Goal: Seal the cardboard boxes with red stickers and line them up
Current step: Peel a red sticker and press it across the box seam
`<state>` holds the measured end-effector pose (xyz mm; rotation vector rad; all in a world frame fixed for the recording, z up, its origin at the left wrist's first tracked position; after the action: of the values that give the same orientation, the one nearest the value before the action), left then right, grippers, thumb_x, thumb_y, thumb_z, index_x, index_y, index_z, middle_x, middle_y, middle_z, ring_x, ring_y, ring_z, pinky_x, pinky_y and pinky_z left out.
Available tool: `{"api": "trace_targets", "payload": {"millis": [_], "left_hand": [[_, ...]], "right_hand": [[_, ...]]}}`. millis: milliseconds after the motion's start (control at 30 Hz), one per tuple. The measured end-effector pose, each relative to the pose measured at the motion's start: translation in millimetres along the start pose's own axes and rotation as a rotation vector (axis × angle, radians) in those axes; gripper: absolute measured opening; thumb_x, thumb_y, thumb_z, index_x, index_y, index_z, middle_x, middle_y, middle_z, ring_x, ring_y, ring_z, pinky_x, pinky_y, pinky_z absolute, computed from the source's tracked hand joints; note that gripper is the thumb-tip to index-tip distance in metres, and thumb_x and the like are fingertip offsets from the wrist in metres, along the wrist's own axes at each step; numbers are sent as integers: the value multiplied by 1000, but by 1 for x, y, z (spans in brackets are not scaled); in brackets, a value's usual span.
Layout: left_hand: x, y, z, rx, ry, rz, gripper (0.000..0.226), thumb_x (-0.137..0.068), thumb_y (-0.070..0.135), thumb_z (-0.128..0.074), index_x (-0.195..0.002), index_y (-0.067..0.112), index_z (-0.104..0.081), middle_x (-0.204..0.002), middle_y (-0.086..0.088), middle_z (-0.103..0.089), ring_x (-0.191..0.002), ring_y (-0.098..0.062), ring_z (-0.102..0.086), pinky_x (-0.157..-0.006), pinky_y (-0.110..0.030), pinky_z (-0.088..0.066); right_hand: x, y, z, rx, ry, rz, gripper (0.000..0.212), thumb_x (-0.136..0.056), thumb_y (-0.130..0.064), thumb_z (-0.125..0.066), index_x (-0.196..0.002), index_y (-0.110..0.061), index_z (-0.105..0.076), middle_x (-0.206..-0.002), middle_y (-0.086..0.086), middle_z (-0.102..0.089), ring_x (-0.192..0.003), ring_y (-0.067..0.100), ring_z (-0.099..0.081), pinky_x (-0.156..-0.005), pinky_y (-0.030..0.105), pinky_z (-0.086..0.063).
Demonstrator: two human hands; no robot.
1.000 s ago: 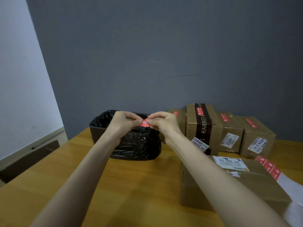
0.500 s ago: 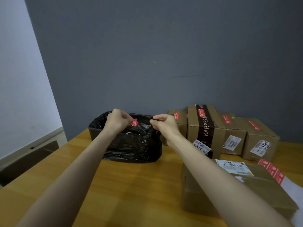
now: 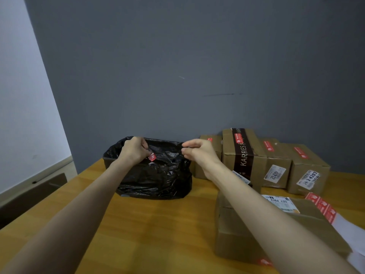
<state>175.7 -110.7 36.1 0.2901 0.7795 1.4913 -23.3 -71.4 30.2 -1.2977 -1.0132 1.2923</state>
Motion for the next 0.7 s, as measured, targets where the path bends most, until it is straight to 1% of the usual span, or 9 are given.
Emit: {"api": "trace_targets", "payload": {"millis": [67,133,200,300,367,433,500,600,700], "left_hand": [[-1,1,0,-28,26,-13,18,-75,-2,-71,-77,10,-58,-82,-11,-62,-84,-26,-61,-70,-33,-48],[-1,2,0,-52,51,-14,24,-71,-7,-70,-70,12,-55,-79,-11,-62,-81,-28,-61,-67,-34,-49],[-1,3,-2,-61,44,-14,27,-69,-3,-74,-71,12,-52,-76,-10,-61,-79,-27,-61,-66,-33,-47],[-1,3,-6,-54,17,-25,30,-71,7,-79,-75,12,-50,-69,-6,-59,-76,-23,-59,-69,-31,-42],[-4,2,-7,-51,1,-30,26,-73,2,-75,-74,12,-50,-75,-11,-64,-81,-26,-61,-74,-35,-47],[-6,1,-8,-58,-9,-40,26,-77,-7,-64,-71,14,-50,-84,-16,-66,-86,-30,-63,-80,-40,-51],[-7,0,-9,-51,-24,-49,27,-80,-11,-55,-73,15,-49,-83,-15,-66,-86,-29,-63,-83,-41,-51],[-5,0,-10,-47,-31,-57,28,-82,-13,-49,-74,14,-49,-74,-10,-65,-79,-27,-65,-81,-39,-53],[-3,2,-8,-89,29,-66,29,-81,-8,-55,-69,18,-50,-80,-14,-65,-80,-30,-64,-77,-41,-53]], "right_hand": [[1,1,0,3,-12,1,15,-83,2,-63,-97,-2,-67,-100,12,-61,-77,13,-60,-84,29,-53],[2,2,1,9,-24,0,13,-83,1,-64,-94,-4,-67,-94,9,-62,-79,13,-61,-85,29,-54],[2,2,3,8,-26,5,11,-83,1,-64,-92,-5,-67,-90,6,-62,-79,13,-61,-84,28,-54],[2,0,5,5,-32,19,10,-83,1,-64,-92,-4,-67,-85,3,-61,-80,12,-61,-80,25,-55],[2,0,7,13,-32,26,11,-83,1,-64,-93,-4,-67,-85,3,-61,-81,13,-61,-79,24,-54],[2,0,10,17,-28,25,11,-84,2,-63,-92,-3,-67,-84,3,-61,-83,15,-61,-79,24,-54],[2,1,12,6,-28,24,11,-84,3,-61,-87,-6,-67,-81,3,-61,-84,17,-62,-78,25,-54],[5,1,14,3,-36,27,12,-85,3,-60,-84,-7,-66,-81,4,-62,-87,18,-62,-79,25,-54],[9,0,19,9,-36,38,12,-86,3,-59,-85,-7,-66,-83,4,-62,-89,20,-63,-81,27,-55]]}}
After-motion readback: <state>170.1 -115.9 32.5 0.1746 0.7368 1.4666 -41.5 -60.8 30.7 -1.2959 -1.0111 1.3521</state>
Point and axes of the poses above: each hand's wrist, its own x-axis away from the middle knuckle, its own z-axis out of the back of the hand, y = z × x, the point moved 5 cm from there along -x, towards the middle knuckle
